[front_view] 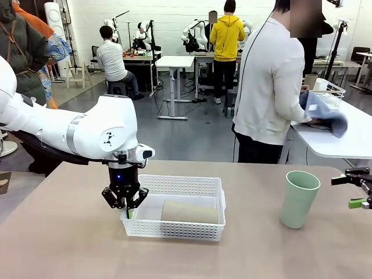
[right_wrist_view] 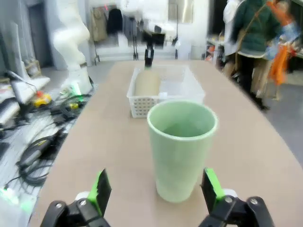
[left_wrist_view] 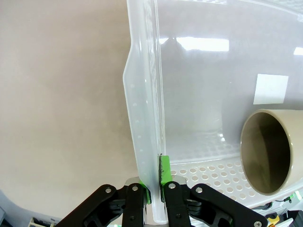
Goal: Clean and organize the cups into the basket.
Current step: Pick up the Reusable plastic cup from the right side of the table and stack it inside the Organizing basket in the center of the table.
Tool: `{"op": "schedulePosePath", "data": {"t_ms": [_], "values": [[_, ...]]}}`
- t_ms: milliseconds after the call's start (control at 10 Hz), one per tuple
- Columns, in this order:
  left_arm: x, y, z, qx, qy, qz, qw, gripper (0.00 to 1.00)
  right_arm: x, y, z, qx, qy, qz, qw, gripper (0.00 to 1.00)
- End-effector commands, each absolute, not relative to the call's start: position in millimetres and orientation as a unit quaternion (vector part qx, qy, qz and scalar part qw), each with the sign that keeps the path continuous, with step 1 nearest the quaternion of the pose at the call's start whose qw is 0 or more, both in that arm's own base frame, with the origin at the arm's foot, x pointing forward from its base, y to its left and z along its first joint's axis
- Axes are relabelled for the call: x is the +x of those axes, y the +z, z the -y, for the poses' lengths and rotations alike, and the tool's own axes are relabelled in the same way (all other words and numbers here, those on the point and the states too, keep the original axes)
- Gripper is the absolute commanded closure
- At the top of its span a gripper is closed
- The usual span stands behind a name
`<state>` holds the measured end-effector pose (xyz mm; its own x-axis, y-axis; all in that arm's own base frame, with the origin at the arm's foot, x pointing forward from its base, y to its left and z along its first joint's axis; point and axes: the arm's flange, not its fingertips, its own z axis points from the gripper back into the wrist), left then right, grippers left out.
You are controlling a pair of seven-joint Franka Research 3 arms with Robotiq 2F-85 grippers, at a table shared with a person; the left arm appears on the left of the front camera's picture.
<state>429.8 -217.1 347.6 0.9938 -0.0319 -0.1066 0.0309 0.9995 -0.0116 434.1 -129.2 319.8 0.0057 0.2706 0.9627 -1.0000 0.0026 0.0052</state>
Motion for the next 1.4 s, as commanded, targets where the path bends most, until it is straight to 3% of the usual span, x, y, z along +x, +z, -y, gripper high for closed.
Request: {"op": "schedulePosePath", "data": {"t_ms": [0, 700, 1300], "values": [[430, 349, 218, -0.005, -0.017, -0.051, 0.999, 1.0, 451, 315, 130, 0.416, 0.565, 0.433, 0.566, 0.0], [430, 349, 218, -0.005, -0.017, -0.051, 0.999, 1.0, 481, 277, 98, 0.425, 0.563, 0.407, 0.581, 0.0], [430, 349, 218, -0.005, -0.017, -0.051, 0.999, 1.0, 505, 249, 57, 0.48, 0.568, 0.348, 0.571, 0.0]]}}
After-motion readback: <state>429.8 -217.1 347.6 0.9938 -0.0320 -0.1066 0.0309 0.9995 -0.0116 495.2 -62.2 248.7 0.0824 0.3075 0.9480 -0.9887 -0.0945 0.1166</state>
